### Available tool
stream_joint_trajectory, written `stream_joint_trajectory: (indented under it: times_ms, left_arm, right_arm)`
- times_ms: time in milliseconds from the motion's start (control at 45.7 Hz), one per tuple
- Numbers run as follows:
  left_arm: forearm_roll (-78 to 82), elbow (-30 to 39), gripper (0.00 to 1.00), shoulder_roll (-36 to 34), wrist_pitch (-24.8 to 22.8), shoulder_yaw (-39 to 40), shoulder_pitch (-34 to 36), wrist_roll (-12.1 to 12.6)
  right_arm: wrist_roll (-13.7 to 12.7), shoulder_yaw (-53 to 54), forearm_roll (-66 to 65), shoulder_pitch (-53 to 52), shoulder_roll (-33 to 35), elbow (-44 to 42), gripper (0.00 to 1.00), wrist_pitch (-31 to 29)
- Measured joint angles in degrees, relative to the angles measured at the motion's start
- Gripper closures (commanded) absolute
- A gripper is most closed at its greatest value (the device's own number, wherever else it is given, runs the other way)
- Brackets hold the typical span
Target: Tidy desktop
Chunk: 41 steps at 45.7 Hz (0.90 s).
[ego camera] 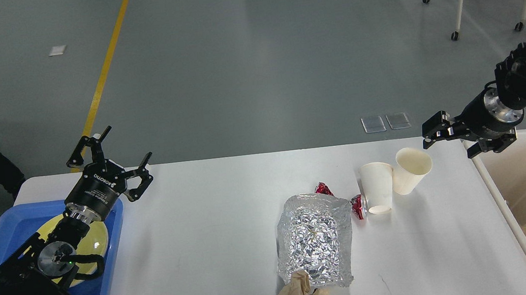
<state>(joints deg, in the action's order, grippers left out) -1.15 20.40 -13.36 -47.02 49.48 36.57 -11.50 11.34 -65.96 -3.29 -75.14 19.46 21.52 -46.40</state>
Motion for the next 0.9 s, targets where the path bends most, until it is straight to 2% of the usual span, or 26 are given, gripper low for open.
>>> stream_joint_trajectory:
  times_ms: [66,197,306,547,897]
  left_arm:
    - [0.0,0.0,0.00,0.0,0.0,0.0,0.0,0.0]
    - [0.0,0.0,0.00,0.0,0.0,0.0,0.0,0.0]
    - [0.0,0.0,0.00,0.0,0.0,0.0,0.0,0.0]
    - [0.0,0.0,0.00,0.0,0.0,0.0,0.0,0.0]
    - [0.0,0.0,0.00,0.0,0.0,0.0,0.0,0.0]
  right_arm:
    - [-2.5,2.3,2.9,3.8,-0.6,-3.4,0.00,2.2]
    - [-9.5,8.3,6.2,9.2,-1.1,-5.8,0.00,9.3]
    - [-12.4,12.1,6.7,12.1,-1.5,-5.9,0.00,14.2]
    - [-12.9,14.7,6.8,15.5,-2.9,-5.9,0.00,19.4]
    - [-13.0,17.3,6.9,16.2,-2.9,-6.0,0.00,19.9]
